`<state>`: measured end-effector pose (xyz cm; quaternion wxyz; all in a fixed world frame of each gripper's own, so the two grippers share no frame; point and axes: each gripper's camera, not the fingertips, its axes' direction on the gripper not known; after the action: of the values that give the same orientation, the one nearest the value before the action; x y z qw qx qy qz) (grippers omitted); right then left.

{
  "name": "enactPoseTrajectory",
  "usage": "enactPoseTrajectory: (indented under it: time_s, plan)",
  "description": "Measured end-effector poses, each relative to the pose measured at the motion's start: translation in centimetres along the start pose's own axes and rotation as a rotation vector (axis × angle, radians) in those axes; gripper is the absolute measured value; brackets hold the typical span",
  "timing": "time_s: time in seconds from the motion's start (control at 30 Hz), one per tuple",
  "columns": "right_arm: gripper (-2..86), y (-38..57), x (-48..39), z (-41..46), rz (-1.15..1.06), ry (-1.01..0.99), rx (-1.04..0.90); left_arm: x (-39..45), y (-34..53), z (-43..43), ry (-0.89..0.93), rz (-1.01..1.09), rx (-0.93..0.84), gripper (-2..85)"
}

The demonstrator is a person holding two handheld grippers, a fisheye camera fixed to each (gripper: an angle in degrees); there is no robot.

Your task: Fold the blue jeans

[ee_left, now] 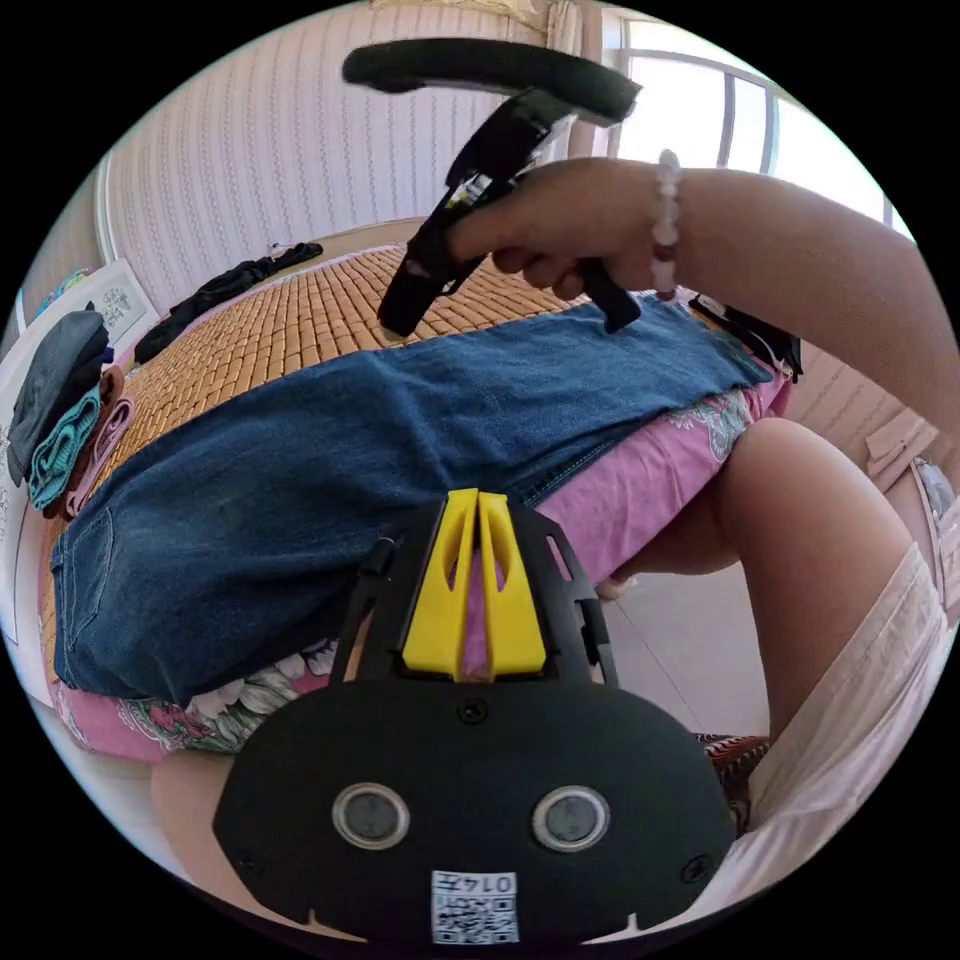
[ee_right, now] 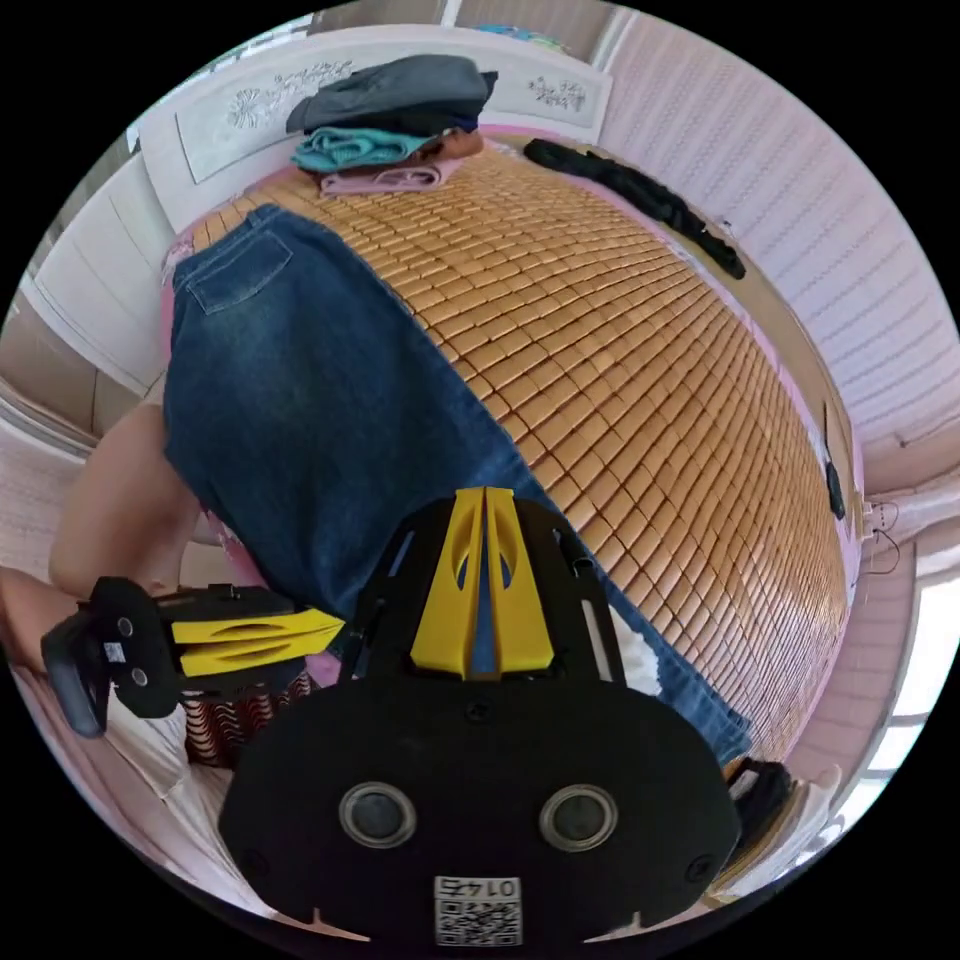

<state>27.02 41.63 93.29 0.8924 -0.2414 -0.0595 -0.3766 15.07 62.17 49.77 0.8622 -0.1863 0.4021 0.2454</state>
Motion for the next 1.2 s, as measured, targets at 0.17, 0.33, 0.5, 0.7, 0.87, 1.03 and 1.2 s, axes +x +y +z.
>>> enactPoseTrajectory:
  time_s: [0.17, 0.33, 0.5, 0.7, 0.87, 1.03, 1.2]
  plan:
    - [-0.2, -6.4, -2.3, 5.3, -0.111, -0.052, -0.203, 1.3, 0.5, 0.7, -0.04, 0.032, 0.025, -1.0]
    - [-0.2, -11.9, -4.0, 7.1, -0.24, -0.072, -0.372, 0.3, 0.0, 1.2, 0.053, -0.033, -0.001, -1.0]
    - [-0.4, -17.2, -5.6, 9.4, -0.318, -0.067, -0.565, 0.8, -0.4, 1.5, 0.057, -0.033, -0.015, -1.0]
    - [-0.5, -21.6, -10.2, 12.6, -0.449, 0.131, -0.791, 1.0, -0.5, 2.0, 0.086, -0.054, -0.019, -1.0]
    - [-0.6, -23.7, -11.0, 14.4, -0.529, 0.171, -0.927, 1.8, -0.8, 2.2, 0.085, -0.047, -0.031, -1.0]
    - [-0.9, -25.2, -8.0, 14.6, -0.468, 0.047, -0.98, 2.5, -1.3, 2.0, 0.091, -0.014, -0.048, -1.0]
    - [-1.0, -24.6, -6.6, 14.2, -0.476, 0.044, -1.004, 3.4, -1.5, 1.9, 0.036, 0.021, -0.085, -1.0]
